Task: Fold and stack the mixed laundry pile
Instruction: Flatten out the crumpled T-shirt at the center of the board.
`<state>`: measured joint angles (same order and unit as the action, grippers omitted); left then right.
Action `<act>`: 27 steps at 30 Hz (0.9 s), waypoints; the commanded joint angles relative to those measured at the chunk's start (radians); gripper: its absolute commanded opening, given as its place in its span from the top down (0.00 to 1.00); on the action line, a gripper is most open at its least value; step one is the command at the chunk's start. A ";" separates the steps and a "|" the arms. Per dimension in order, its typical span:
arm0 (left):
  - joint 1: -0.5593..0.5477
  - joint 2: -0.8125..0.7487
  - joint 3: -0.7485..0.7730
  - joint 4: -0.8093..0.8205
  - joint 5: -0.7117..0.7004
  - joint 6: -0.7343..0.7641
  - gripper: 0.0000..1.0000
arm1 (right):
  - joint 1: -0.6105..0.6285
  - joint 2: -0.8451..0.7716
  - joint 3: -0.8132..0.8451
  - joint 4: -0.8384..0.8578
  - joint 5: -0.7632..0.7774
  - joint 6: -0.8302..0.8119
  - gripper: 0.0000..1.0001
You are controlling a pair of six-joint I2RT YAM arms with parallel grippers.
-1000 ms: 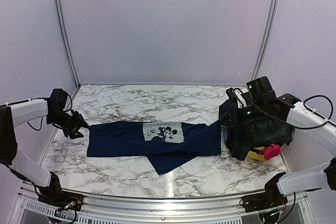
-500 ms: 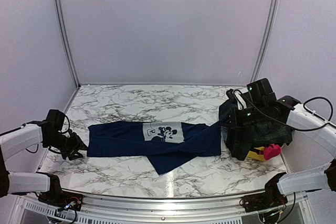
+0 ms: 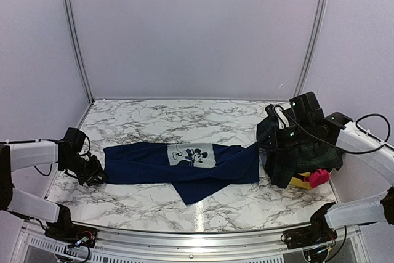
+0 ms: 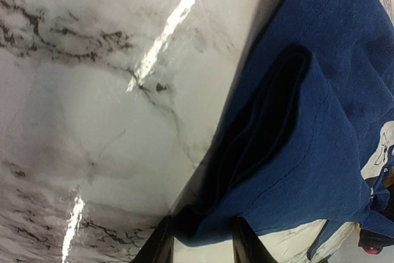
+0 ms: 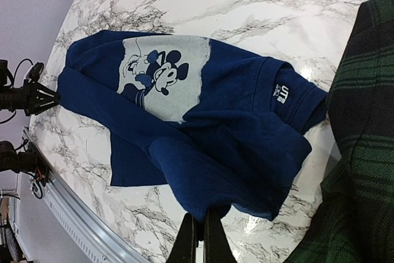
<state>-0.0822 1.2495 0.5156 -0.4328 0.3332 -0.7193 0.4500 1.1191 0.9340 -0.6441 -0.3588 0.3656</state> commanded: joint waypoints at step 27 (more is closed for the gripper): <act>-0.007 -0.026 1.200 -0.058 0.050 -0.100 1.00 | -0.007 0.281 1.222 -0.081 0.094 -0.252 1.00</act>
<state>-0.0872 1.2350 1.6024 -0.4671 0.3313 -0.8490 0.4500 1.4010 2.0243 -0.6857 -0.2642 0.1768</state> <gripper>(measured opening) 0.009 0.001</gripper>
